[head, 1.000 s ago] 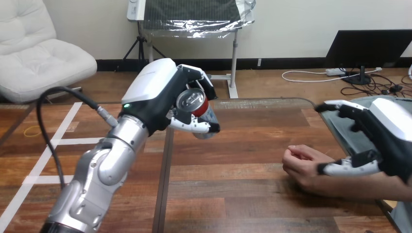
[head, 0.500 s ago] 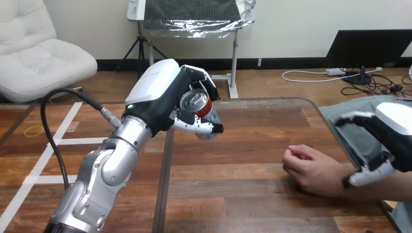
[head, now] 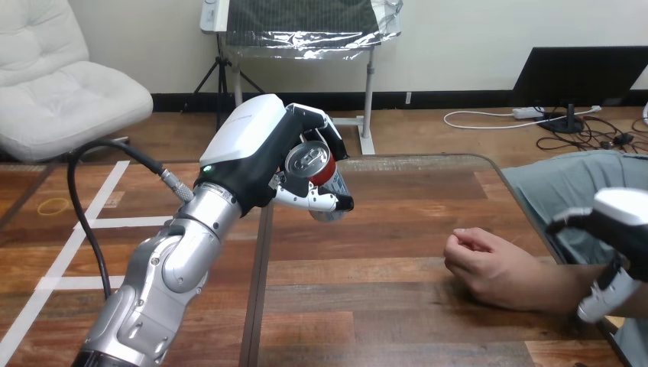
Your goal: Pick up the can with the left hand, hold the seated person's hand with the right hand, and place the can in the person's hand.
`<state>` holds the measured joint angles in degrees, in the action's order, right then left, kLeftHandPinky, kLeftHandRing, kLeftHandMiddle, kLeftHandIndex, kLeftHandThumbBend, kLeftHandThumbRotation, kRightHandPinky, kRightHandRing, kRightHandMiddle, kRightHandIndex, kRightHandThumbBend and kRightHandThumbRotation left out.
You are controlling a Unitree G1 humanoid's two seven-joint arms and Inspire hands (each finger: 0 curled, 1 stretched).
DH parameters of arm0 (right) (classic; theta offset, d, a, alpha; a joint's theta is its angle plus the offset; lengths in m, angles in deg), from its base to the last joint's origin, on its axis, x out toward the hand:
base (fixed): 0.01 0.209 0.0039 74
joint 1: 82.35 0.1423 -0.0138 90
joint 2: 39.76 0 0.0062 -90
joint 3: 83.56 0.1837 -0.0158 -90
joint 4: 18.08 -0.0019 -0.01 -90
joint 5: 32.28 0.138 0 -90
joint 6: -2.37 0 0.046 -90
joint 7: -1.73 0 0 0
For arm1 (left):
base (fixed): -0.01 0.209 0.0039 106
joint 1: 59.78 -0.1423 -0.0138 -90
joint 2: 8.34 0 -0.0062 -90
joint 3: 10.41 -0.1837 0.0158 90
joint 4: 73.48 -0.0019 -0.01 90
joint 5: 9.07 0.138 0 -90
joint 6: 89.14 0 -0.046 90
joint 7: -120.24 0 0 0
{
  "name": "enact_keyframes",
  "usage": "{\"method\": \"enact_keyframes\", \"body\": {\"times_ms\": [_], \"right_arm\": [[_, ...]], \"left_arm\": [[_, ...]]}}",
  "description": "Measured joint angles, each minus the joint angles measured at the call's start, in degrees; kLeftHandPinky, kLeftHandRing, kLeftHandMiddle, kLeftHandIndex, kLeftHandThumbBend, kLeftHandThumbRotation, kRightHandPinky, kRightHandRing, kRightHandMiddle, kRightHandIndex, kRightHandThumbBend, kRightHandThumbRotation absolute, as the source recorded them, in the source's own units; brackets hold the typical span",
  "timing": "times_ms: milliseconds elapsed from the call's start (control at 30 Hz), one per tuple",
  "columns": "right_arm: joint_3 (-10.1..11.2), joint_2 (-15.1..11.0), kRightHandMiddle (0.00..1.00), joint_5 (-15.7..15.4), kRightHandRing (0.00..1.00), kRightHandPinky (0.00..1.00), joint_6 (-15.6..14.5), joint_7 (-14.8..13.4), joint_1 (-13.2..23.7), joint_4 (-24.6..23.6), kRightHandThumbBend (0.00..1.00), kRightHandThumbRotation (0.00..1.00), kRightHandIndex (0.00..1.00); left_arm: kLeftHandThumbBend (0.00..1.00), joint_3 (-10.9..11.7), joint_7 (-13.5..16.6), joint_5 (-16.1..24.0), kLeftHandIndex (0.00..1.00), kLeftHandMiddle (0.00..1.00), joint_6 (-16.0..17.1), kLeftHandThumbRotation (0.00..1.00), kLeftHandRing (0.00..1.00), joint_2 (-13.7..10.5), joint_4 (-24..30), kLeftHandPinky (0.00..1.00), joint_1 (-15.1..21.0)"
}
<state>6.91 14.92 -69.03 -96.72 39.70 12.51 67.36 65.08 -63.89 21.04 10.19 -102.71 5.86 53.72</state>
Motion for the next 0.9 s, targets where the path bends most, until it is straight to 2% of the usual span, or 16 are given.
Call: {"method": "enact_keyframes", "body": {"times_ms": [467,700,900], "right_arm": [[-5.13,-0.92,0.95,-3.59,0.96,0.94,-2.31,7.00,4.61,5.38,0.82,0.07,0.91],[-8.10,-0.97,0.94,-6.29,0.95,0.93,-1.93,9.13,7.25,8.17,0.82,0.11,0.91],[-9.80,-0.97,0.92,-7.71,0.92,0.90,-0.95,9.68,9.20,9.83,0.82,0.14,0.89]], "left_arm": [[0.61,-0.04,-0.05,0.01,0.48,0.45,-0.01,0.00,0.38,0.04,-0.04,0.32,0.00],[0.61,-0.05,-0.08,0.01,0.49,0.45,-0.01,0.00,0.37,0.06,-0.05,0.32,0.00],[0.60,-0.05,-0.22,0.00,0.49,0.45,-0.01,0.00,0.37,0.06,-0.06,0.32,0.00]]}}
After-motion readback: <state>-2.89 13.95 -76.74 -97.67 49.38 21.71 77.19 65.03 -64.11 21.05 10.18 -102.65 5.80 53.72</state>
